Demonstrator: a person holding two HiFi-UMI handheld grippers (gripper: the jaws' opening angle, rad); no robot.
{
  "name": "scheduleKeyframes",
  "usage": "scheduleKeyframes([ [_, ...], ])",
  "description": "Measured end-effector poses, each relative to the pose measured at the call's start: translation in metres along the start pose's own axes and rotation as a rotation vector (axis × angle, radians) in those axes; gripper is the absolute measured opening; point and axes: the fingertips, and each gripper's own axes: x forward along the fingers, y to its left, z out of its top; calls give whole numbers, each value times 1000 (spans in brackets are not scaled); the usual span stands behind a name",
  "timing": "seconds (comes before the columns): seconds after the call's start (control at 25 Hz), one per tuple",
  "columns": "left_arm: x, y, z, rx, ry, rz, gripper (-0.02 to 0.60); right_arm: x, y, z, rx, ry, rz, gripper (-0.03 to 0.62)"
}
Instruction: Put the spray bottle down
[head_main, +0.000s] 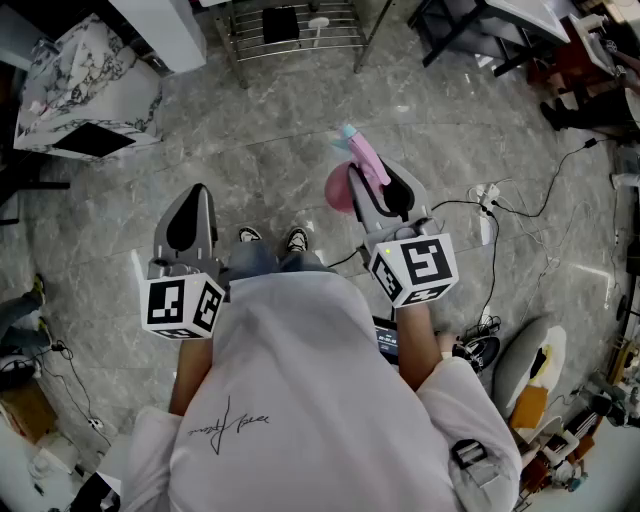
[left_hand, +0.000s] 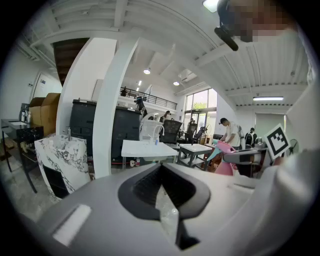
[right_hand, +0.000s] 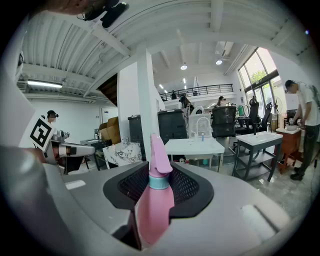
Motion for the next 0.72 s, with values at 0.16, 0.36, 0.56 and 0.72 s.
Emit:
scheduleKeyframes([
  [0.16,3,-3,-3,0,2,-8,21,0,-1,-2,5,0,3,123],
  [0.36,4,-6,-1,-2,-1,-7,21,-2,-6,-5,30,5,-3,123],
  [0.56,16,-2,-1,-16,7,-17,21,8,-10,-2,81,0,10,123],
  [0.72,32,-2,-3,-25,14,-32,21,18,-16,1,66,9,3,123],
])
